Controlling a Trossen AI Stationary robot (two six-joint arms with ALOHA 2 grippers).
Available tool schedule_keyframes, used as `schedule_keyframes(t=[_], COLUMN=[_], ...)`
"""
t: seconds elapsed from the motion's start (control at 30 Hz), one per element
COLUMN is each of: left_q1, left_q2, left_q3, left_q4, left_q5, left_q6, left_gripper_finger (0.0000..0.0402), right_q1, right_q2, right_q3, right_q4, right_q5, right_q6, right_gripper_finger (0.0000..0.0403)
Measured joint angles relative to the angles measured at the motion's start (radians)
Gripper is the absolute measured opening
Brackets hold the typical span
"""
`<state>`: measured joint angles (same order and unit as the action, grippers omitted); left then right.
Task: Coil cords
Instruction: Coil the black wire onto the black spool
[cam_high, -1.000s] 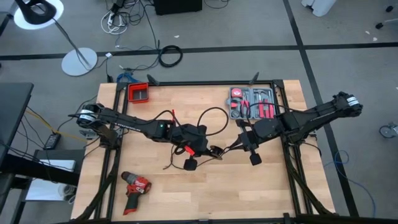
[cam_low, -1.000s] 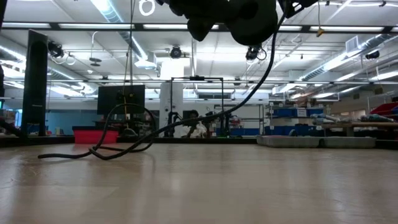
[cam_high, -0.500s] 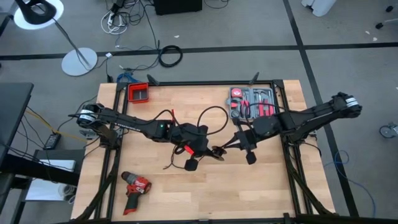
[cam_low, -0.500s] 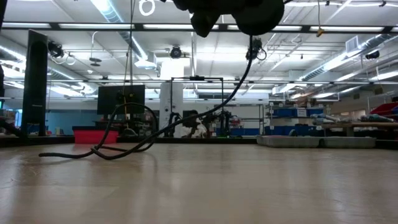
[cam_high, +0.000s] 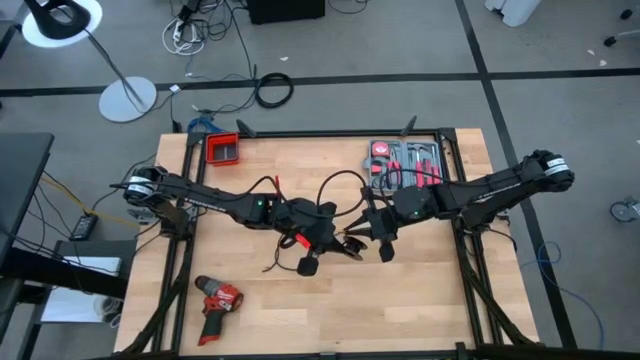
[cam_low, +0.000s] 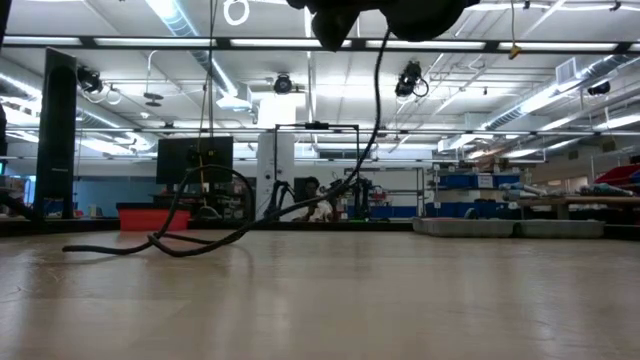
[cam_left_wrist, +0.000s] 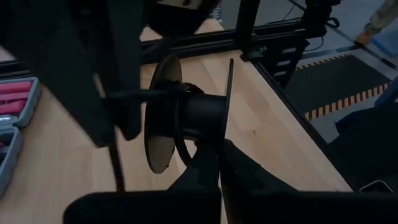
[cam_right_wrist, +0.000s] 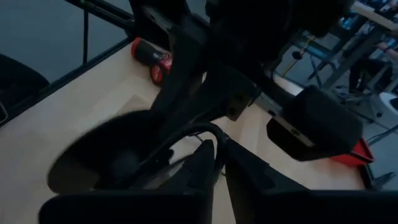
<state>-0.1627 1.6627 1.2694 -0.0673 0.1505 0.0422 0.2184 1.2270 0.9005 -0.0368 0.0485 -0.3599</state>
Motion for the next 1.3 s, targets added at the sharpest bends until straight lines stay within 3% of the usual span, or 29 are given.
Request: schedule_keyframes(t=[0.2, 0.53, 1.3], left_q1=[-0.001, -0.001, 0.0], left_q2=[0.0, 0.0, 0.0], left_q3=[0.0, 0.0, 0.0], left_q4=[0.02, 0.059, 0.087], left_q5=[0.028, 0.126, 0.169], left_q6=[0.048, 0.109, 0.137], left_gripper_finger=[0.0, 0.0, 0.0], right_q1=[-0.019, -0.101, -0.219], right_q2=[-0.01, -0.01, -0.002], right_q3=[0.0, 0.0, 0.0], right_q4=[0.01, 0.052, 0.041], right_q5=[-0.082, -0.377, -0.627], right_q6=[0.006, 0.071, 0.2], right_gripper_finger=[0.0056, 0.0055, 0.0051])
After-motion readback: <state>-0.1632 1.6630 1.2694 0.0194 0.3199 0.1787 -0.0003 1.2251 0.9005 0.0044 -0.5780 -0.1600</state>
